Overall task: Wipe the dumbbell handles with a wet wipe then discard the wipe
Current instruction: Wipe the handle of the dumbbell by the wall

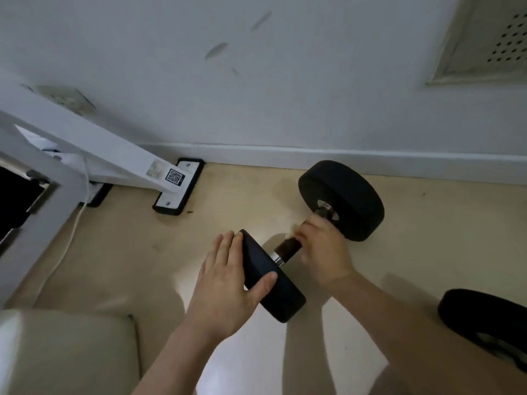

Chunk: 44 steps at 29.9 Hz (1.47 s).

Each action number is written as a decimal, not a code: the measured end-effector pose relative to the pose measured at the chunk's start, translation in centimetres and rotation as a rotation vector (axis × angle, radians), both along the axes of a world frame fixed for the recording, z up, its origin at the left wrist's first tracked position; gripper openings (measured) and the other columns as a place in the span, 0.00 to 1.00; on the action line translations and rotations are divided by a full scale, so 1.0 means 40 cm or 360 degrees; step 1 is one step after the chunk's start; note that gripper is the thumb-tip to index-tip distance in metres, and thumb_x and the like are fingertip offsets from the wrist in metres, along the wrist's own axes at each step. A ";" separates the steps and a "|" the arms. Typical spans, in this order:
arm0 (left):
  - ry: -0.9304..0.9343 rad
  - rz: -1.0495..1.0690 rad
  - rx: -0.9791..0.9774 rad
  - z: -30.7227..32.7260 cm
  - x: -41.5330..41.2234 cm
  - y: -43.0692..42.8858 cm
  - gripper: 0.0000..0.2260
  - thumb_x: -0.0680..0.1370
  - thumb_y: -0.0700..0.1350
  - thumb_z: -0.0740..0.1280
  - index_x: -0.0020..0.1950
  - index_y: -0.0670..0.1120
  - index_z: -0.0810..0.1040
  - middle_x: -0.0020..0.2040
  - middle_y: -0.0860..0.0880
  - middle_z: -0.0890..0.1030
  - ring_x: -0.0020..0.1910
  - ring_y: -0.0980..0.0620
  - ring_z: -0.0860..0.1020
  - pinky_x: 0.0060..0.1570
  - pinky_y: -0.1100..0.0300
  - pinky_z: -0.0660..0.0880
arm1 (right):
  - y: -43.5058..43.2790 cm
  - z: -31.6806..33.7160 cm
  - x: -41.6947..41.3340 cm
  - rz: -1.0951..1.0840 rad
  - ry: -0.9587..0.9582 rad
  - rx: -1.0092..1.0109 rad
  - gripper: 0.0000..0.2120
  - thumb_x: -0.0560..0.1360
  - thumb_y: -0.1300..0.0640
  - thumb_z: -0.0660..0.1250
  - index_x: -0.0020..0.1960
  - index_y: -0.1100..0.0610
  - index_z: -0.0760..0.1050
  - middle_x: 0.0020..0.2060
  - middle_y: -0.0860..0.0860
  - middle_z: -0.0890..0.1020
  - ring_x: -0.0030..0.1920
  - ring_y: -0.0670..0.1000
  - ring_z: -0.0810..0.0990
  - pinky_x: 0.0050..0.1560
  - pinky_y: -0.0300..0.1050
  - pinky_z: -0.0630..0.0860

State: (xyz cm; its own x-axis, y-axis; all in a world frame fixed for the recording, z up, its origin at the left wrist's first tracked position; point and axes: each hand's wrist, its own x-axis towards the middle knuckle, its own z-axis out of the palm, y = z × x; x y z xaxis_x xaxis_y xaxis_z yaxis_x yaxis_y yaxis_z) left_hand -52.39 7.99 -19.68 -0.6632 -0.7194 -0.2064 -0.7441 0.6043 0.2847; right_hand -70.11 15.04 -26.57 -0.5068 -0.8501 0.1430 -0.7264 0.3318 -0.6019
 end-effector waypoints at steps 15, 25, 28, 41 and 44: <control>0.0109 -0.0081 -0.0185 -0.052 0.008 -0.071 0.54 0.63 0.73 0.64 0.76 0.54 0.37 0.77 0.50 0.43 0.76 0.49 0.41 0.75 0.48 0.51 | -0.133 -0.019 -0.055 -0.0309 -0.0068 -0.0132 0.04 0.74 0.62 0.68 0.45 0.59 0.82 0.47 0.54 0.80 0.50 0.53 0.80 0.56 0.50 0.77; 0.0791 0.0176 0.0226 -0.105 0.032 -0.195 0.44 0.63 0.66 0.69 0.74 0.54 0.57 0.76 0.56 0.57 0.74 0.60 0.56 0.71 0.55 0.61 | -0.208 -0.018 0.011 -0.0252 -0.0069 -0.0173 0.03 0.75 0.61 0.67 0.43 0.58 0.80 0.42 0.50 0.75 0.43 0.50 0.78 0.51 0.46 0.77; 0.0837 0.0158 0.0128 -0.096 0.031 -0.206 0.36 0.68 0.63 0.66 0.72 0.51 0.62 0.75 0.54 0.57 0.74 0.56 0.56 0.70 0.55 0.61 | -0.207 -0.014 0.058 0.0094 -0.0087 -0.0115 0.04 0.74 0.63 0.68 0.46 0.59 0.81 0.42 0.51 0.77 0.42 0.50 0.79 0.50 0.45 0.78; -0.0752 -0.1198 -0.0816 0.021 -0.072 -0.182 0.21 0.76 0.43 0.57 0.69 0.43 0.64 0.70 0.36 0.63 0.72 0.34 0.56 0.70 0.36 0.40 | -0.290 -0.028 0.002 -0.0293 -0.0237 -0.0172 0.05 0.76 0.59 0.66 0.48 0.57 0.81 0.48 0.49 0.78 0.49 0.46 0.78 0.57 0.38 0.72; -0.1033 -0.1376 -0.0865 0.047 -0.122 -0.221 0.23 0.75 0.42 0.66 0.69 0.43 0.64 0.67 0.37 0.68 0.66 0.35 0.66 0.69 0.36 0.55 | -0.298 -0.005 0.033 -0.0163 -0.0313 -0.0028 0.06 0.77 0.58 0.65 0.49 0.56 0.80 0.48 0.49 0.77 0.48 0.47 0.79 0.57 0.40 0.74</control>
State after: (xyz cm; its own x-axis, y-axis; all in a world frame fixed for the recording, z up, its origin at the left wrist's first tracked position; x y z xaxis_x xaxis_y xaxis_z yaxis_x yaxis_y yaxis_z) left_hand -57.28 -0.84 -17.79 -0.8532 -0.1856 -0.4875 0.0548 0.8975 -0.4376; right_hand -68.78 3.13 -26.79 -0.6100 -0.7910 0.0474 -0.5574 0.3859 -0.7351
